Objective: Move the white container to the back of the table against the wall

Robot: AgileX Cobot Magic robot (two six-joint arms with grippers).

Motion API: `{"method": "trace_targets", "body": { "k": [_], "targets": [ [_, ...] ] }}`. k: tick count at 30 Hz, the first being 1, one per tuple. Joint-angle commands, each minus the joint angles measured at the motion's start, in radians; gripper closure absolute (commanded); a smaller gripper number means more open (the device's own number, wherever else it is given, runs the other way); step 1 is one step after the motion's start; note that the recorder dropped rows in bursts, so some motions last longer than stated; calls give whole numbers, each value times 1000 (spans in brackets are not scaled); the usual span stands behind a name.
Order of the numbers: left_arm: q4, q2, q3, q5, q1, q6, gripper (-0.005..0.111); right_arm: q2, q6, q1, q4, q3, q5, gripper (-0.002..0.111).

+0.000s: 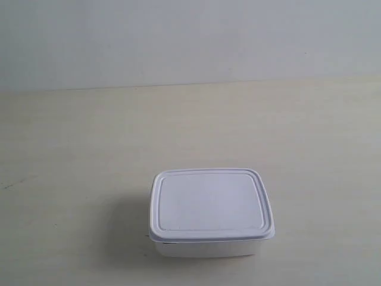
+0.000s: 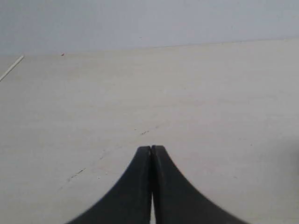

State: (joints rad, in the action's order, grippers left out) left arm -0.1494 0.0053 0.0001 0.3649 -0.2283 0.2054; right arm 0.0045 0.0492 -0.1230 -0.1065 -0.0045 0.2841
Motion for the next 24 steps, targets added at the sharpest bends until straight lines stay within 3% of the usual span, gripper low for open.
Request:
{"method": "trace_targets", "body": {
  "k": [1, 5, 12, 16, 19, 24],
  "targets": [
    [9, -5, 0, -9, -1, 59, 107, -5, 4, -5, 0, 5, -26, 108],
    [11, -5, 0, -9, -1, 77, 107, -5, -49, -5, -88, 5, -136, 108],
    [16, -5, 0, -18, -1, 104, 107, -5, -238, -5, -498, 5, -284, 108],
    [1, -5, 0, -108, -1, 127, 107, -5, -293, -5, -617, 5, -378, 108],
    [-116, -5, 0, -204, -1, 124, 107, -5, -388, -5, -693, 5, -446, 108],
    [-374, -5, 0, -214, -1, 124, 107, -5, -419, -5, -640, -14, -490, 108]
  ]
}}
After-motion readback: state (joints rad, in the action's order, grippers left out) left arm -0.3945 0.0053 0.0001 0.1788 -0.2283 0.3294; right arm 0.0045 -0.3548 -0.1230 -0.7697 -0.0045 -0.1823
